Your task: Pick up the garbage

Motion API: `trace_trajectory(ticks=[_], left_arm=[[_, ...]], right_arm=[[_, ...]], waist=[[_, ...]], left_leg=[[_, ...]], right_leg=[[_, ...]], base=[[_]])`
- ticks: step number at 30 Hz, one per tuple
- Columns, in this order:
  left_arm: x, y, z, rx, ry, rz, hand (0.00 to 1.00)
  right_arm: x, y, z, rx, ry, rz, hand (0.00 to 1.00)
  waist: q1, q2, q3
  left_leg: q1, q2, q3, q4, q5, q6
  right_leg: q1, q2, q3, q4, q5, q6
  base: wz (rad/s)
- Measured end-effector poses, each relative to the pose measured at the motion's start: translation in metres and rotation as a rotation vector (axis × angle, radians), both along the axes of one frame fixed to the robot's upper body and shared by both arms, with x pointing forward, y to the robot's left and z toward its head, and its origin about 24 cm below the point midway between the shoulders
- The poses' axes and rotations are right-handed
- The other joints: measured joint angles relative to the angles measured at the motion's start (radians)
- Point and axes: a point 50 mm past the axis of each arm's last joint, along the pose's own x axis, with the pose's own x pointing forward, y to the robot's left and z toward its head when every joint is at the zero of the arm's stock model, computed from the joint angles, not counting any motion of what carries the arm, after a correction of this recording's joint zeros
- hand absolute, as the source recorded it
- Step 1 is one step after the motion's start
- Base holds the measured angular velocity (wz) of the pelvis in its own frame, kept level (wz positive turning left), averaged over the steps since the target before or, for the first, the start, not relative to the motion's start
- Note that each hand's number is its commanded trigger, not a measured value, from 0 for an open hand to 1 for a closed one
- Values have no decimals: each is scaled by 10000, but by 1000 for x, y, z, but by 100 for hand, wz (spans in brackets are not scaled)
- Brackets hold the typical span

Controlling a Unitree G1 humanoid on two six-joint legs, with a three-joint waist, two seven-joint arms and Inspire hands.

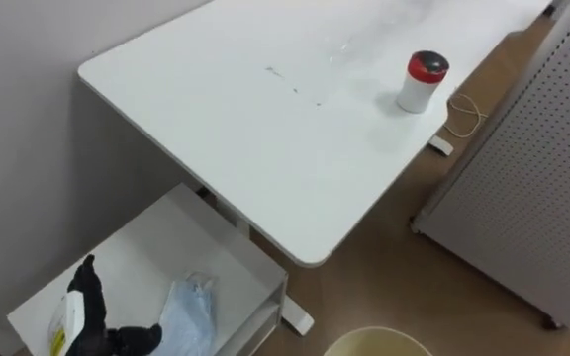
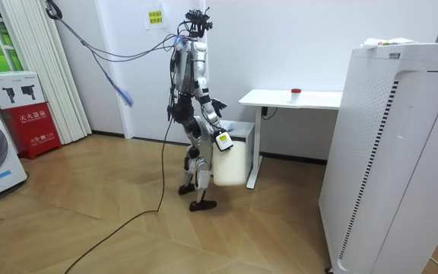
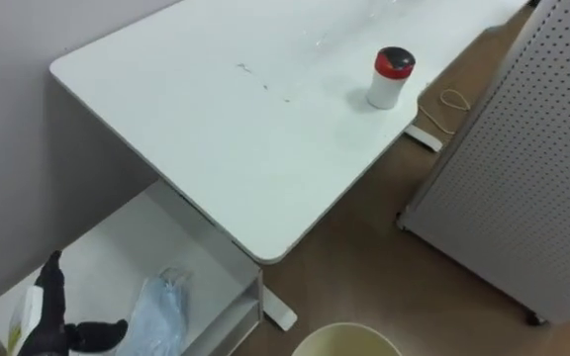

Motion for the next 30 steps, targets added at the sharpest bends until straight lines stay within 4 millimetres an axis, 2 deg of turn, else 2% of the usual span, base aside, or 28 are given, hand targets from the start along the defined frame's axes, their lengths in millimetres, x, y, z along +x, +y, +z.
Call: trace_trajectory(ticks=[1,2,6,11,18,30], left_arm=[[2,-1,1,87,-18,-84,0],[4,-2,0,226,117,-211,0],[-1,-4,-9,270,627,-327,0],[0,-7,-11,237,760,-379,0],[9,-14,-9,258,985,-728,0],[9,-26,-12,469,1245,-1552,0]], right_arm=[[2,0,1,4,-40,16,100],[6,1,2,40,-165,-73,100],[12,2,4,76,-383,59,100],[14,4,5,177,-539,-75,100],[24,5,10,-106,-834,425,100],[32,8,14,-438,-1037,615,100]], waist=[[33,-33,3],[46,-37,0],[-272,2,10],[-503,-7,5],[-558,-33,9],[-638,-39,12]], left_leg=[[-134,-10,99,77,-10,62],[-324,-37,194,227,-46,137],[-658,-197,242,394,-52,236],[-1068,-186,249,623,-40,254],[-1471,-111,341,756,-36,247],[-1816,-117,347,704,-39,243]], right_leg=[[-226,-38,-15,196,-20,25],[-469,-132,-222,385,-18,21],[-920,-372,-320,742,-18,-1],[-1328,-410,-332,887,-30,-28],[-1795,-358,-252,1040,-50,-91],[-2130,-376,-278,1067,-75,-97]], base=[[-20],[-22],[-2],[-1],[-3],[0]])
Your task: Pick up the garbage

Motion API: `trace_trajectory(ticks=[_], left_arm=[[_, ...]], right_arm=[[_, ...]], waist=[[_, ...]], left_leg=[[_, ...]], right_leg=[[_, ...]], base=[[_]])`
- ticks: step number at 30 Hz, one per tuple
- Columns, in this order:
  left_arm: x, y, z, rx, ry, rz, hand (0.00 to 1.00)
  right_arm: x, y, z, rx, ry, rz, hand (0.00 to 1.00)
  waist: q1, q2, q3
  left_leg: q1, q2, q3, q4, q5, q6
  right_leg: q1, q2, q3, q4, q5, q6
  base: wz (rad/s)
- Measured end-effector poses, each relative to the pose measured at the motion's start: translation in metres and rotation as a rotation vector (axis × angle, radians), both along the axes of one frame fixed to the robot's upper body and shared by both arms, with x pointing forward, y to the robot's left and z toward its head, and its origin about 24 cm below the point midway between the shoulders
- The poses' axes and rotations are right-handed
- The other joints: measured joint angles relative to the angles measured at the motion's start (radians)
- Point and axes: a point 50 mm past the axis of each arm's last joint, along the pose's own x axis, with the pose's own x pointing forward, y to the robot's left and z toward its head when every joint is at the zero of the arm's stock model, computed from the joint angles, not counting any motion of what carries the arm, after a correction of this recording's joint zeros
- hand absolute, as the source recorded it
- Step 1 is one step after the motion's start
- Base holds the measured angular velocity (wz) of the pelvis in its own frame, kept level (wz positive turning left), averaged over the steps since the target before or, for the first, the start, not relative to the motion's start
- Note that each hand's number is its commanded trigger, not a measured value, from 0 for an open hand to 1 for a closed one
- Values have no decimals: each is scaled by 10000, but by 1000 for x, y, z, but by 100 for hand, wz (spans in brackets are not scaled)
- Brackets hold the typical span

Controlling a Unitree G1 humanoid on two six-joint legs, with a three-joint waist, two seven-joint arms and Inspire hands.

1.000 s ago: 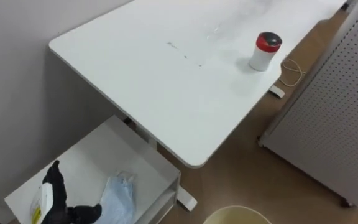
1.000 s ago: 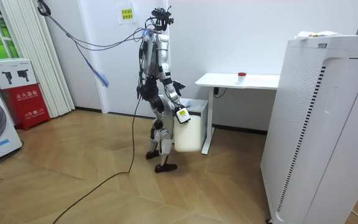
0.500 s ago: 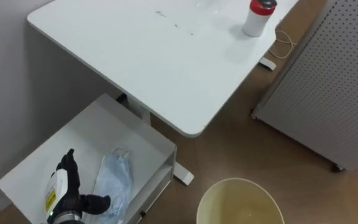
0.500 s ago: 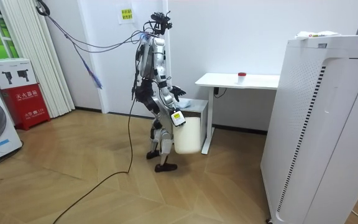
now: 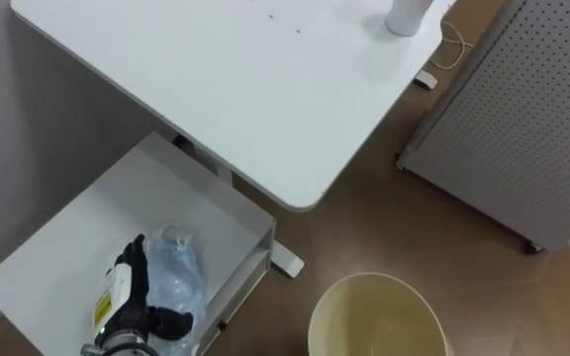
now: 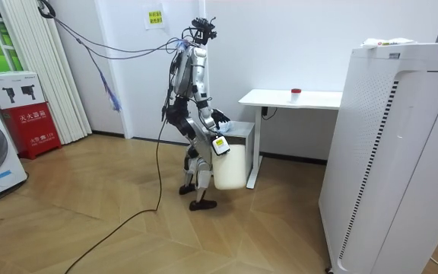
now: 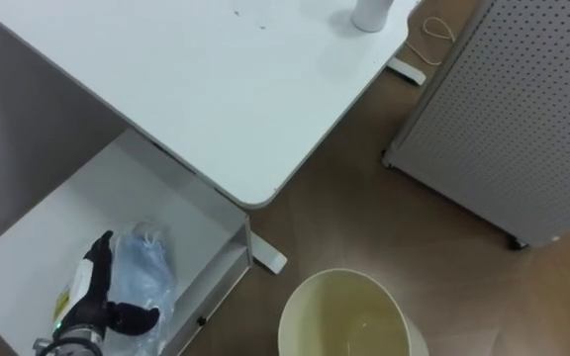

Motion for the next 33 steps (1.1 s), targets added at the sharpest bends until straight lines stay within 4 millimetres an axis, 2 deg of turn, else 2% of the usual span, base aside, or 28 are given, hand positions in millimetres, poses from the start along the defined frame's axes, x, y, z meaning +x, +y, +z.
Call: trace_trajectory(ticks=[9,10,11,12,13,18,21,29,33], left_arm=[[8,-7,5,1420,111,-1314,0],[8,-7,5,1530,138,-1400,13],[9,-8,5,1655,209,-1525,58],[9,-9,5,1721,284,-1618,75],[9,-9,4,1751,345,-1679,100],[5,-9,-3,1940,1142,-1922,100],[12,-2,4,2243,970,-1728,100],[17,2,7,3160,1315,-2031,100],[14,-3,3,3312,1620,-2445,100]], right_arm=[[4,3,1,24,-32,280,100],[4,3,1,27,-40,281,100],[4,3,1,31,-56,289,100],[4,3,1,35,-61,276,100],[4,3,1,33,-63,267,100],[10,3,5,50,-282,361,100],[12,4,6,66,-261,405,100],[16,9,8,32,-318,694,100],[17,11,7,64,-331,708,100]], waist=[[-345,-46,30],[-363,-44,31],[-392,-36,36],[-414,-14,52],[-418,-9,68],[-419,17,104],[-411,36,114],[-427,35,114],[-417,36,115]], left_leg=[[-63,-24,-55,-49,0,0],[-62,-21,-52,-50,0,1],[-56,-18,-48,-57,0,1],[-56,-12,-44,-69,0,1],[-55,-9,-32,-81,0,1],[-91,8,233,-239,2,-2],[-89,14,257,-294,15,-22],[58,-16,397,-461,30,-26],[120,15,435,-504,33,-33]], right_leg=[[-16,-1,-40,-77,-9,13],[-17,-2,-39,-78,-9,13],[-17,0,-37,-82,-9,13],[-17,5,-42,-89,-9,13],[-20,10,-32,-95,-9,13],[-302,24,205,-35,-6,10],[-322,26,287,-43,-6,10],[-303,23,337,-63,-5,11],[-254,18,335,-142,-3,9]], base=[[0],[0],[0],[0],[0],[-11],[-3],[-3],[-3]])
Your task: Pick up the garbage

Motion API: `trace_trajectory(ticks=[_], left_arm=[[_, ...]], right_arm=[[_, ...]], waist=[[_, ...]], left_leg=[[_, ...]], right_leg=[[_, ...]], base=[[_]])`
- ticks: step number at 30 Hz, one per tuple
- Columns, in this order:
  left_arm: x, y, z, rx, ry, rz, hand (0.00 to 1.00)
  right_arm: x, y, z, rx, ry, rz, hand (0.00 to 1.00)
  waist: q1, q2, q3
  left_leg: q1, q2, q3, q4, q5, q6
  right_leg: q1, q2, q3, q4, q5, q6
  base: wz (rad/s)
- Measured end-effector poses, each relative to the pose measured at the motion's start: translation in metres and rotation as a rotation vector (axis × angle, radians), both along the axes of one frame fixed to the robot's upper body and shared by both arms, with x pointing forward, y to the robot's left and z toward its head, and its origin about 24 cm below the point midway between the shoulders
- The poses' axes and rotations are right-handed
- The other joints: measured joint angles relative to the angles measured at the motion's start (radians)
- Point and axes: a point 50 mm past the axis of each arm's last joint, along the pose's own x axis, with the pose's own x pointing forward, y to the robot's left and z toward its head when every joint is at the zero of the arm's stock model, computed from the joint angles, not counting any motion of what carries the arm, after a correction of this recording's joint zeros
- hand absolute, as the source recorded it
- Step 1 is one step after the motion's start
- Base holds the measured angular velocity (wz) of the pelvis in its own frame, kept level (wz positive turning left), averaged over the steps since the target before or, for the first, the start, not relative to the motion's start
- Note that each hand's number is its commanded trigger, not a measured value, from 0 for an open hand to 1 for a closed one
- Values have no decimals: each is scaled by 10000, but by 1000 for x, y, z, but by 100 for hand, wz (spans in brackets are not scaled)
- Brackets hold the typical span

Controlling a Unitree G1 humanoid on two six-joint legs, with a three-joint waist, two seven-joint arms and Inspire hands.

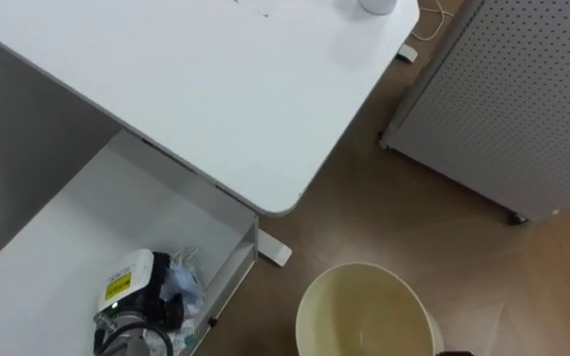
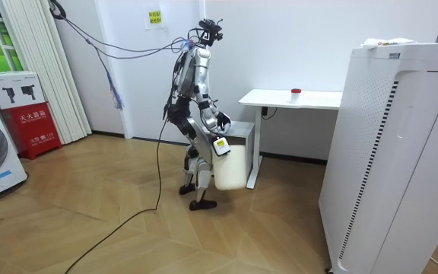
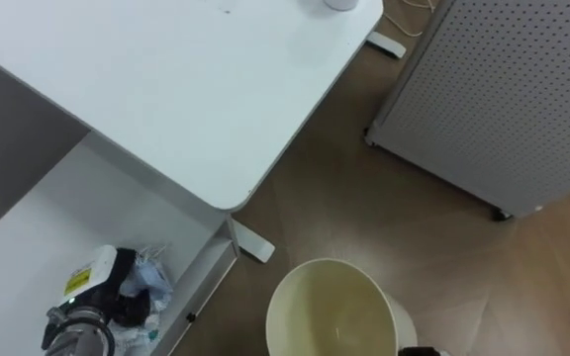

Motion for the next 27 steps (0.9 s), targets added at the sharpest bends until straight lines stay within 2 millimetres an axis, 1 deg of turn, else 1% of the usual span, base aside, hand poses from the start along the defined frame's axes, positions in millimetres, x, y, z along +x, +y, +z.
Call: trace_trajectory(ticks=[2,4,5,10,12,14,16,18,19,20,21,23,24,26,27], left_arm=[[-4,-2,-4,103,188,-159,100],[-7,-6,-7,121,321,-351,100],[-9,-9,-9,148,399,-467,100],[-11,-20,-13,-129,484,-608,100],[-12,-31,-15,-681,476,-609,100],[-14,-41,-17,-1083,477,-696,97],[-15,-52,-18,-1481,441,-880,89],[-16,-72,-18,-2171,351,-1157,75],[-16,-76,-17,-2286,331,-1260,78],[-16,-85,-16,-2594,249,-1547,84],[-18,-94,-14,-2802,158,-1924,85],[-22,-105,-14,-3121,193,-2421,80],[-25,-111,-16,-3242,315,-2639,73],[-30,-116,-20,-3228,547,-2923,54],[-33,-119,-21,-3169,692,-3170,2]], right_arm=[[-1,2,-1,24,48,12,100],[0,3,-1,-4,32,-6,100],[0,4,-1,-38,23,1,100],[2,9,-2,-41,-2,-40,100],[4,10,-1,-79,-25,120,100],[4,14,-2,-106,-120,330,100],[5,18,-1,-68,-220,434,100],[8,22,-1,55,-361,497,100],[9,24,0,98,-393,519,100],[10,28,0,204,-468,578,100],[9,32,-1,243,-482,741,100],[9,37,-1,297,-501,936,100],[9,38,-2,332,-484,1133,100],[9,40,-2,389,-456,1369,100],[10,42,-2,394,-452,1490,100]], waist=[[-6,-5,2],[-2,24,26],[-3,23,53],[-2,23,66],[7,26,67],[-11,26,68],[-13,29,68],[9,24,66],[6,20,63],[3,15,60],[-2,9,56],[-3,-7,54],[-11,-33,52],[-20,-50,46],[-32,-65,49]], left_leg=[[125,33,37,-81,7,-12],[188,39,39,-139,12,-22],[254,40,42,-184,16,-29],[271,32,58,-274,24,-43],[261,55,71,-321,27,-48],[254,76,76,-370,40,-70],[258,73,95,-403,46,-78],[254,88,114,-331,49,-82],[260,91,134,-332,49,-83],[266,96,163,-339,50,-83],[282,95,183,-341,50,-83],[331,88,252,-361,50,-83],[412,64,307,-423,50,-81],[482,46,362,-437,51,-79],[486,36,371,-440,60,-68]], right_leg=[[126,19,-15,-109,32,-14],[213,24,-57,-199,41,-19],[274,30,-60,-237,46,-20],[260,32,-63,-282,46,-20],[272,91,-48,-389,80,-10],[275,191,-17,-496,123,-10],[263,180,-7,-526,123,-10],[257,171,84,-539,123,-9],[254,171,91,-542,123,-9],[250,176,104,-560,123,-9],[252,177,119,-558,123,-9],[249,163,127,-531,123,-9],[245,141,150,-469,123,-9],[250,92,124,-393,123,-9],[250,81,124,-394,123,-9]], base=[[-5],[-2],[0],[0],[-4],[-6],[-2],[-2],[-7],[-6],[-6],[-6],[-7],[-6],[0]])
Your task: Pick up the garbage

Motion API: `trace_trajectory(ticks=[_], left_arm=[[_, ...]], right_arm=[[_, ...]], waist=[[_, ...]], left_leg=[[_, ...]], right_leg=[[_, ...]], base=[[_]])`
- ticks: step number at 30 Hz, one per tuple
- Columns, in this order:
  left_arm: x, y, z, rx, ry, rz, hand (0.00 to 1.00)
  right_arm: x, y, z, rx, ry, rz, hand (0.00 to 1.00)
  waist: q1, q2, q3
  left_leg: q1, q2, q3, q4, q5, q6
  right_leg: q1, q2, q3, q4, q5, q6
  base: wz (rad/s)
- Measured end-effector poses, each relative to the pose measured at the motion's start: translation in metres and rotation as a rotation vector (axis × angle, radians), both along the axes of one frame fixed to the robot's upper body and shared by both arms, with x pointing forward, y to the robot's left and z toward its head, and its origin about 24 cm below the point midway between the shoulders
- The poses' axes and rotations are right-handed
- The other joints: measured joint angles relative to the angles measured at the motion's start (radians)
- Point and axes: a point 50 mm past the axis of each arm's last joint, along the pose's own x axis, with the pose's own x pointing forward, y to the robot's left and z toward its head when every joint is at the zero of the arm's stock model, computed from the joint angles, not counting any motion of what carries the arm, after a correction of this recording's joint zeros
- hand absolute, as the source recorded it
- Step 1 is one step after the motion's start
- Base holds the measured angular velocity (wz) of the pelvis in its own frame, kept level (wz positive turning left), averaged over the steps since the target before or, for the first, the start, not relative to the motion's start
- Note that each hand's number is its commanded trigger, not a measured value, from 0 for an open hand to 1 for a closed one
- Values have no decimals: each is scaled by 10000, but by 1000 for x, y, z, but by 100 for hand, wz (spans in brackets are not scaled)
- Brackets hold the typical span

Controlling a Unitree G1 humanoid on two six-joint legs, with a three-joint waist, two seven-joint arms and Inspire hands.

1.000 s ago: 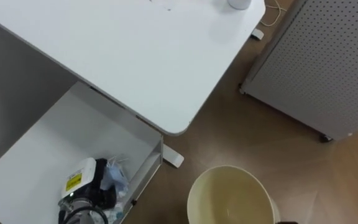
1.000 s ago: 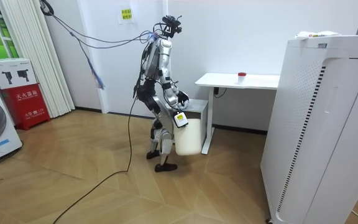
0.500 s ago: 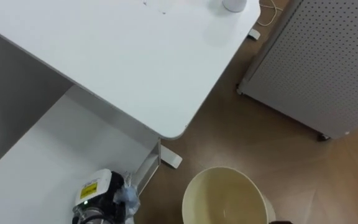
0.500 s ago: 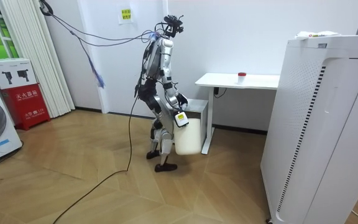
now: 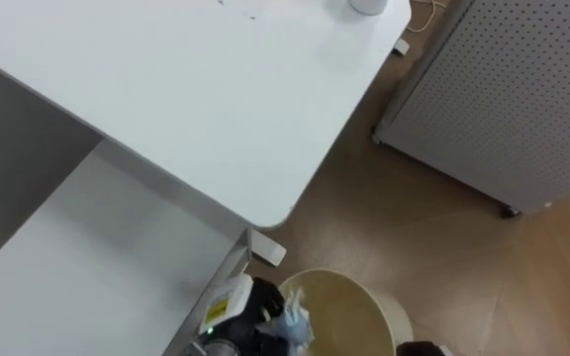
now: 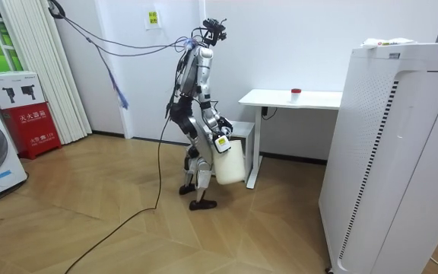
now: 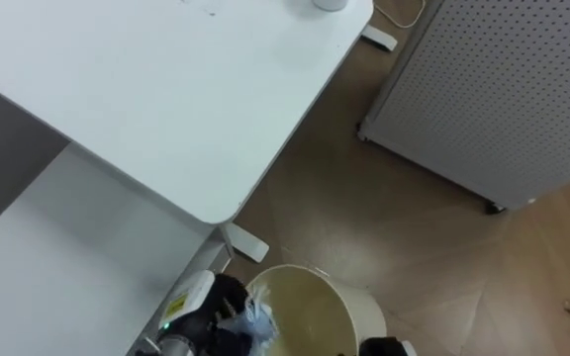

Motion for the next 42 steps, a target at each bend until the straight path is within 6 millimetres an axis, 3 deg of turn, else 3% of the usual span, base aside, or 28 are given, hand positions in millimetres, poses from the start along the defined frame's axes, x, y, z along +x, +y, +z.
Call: trace_trajectory(ticks=[11,15,22,29,34,38,42], left_arm=[[-6,-15,0,-15,94,-1024,0],[-4,-26,6,-251,-193,-1335,0],[-6,-29,6,-165,-196,-1557,0],[-10,-29,3,-75,75,-1808,0],[-17,-26,-1,-58,286,-1991,0],[-25,-23,0,85,45,-2440,0],[-25,-24,3,-11,3,-2647,0]], right_arm=[[-3,11,-3,176,95,367,100],[-3,13,-3,290,128,482,100],[-3,14,-4,378,192,576,100],[-8,10,-6,449,465,617,100],[-14,4,-10,463,781,541,100],[-27,-1,-16,706,1157,211,100],[-28,-5,-16,663,1301,328,100]], waist=[[-326,-127,-49],[-324,-152,-80],[-348,-164,-103],[-358,-92,-151],[-333,77,-256],[-221,164,-302],[232,244,-361]], left_leg=[[154,-146,30,-247,203,141],[153,-141,31,-248,216,156],[154,-127,22,-235,216,156],[485,-117,-45,-192,215,156],[1051,-105,-12,-223,205,157],[1759,-110,22,-182,76,99],[2654,-263,-262,-180,-260,46]], right_leg=[[180,-64,-32,-279,197,89],[229,-63,-45,-388,275,107],[252,-67,-90,-384,278,102],[660,-73,-165,-390,282,94],[1197,-52,-152,-427,277,100],[1673,40,93,-378,200,98],[2066,570,1212,-400,327,112]], base=[[1],[0],[0],[2],[-1],[-17],[-87]])
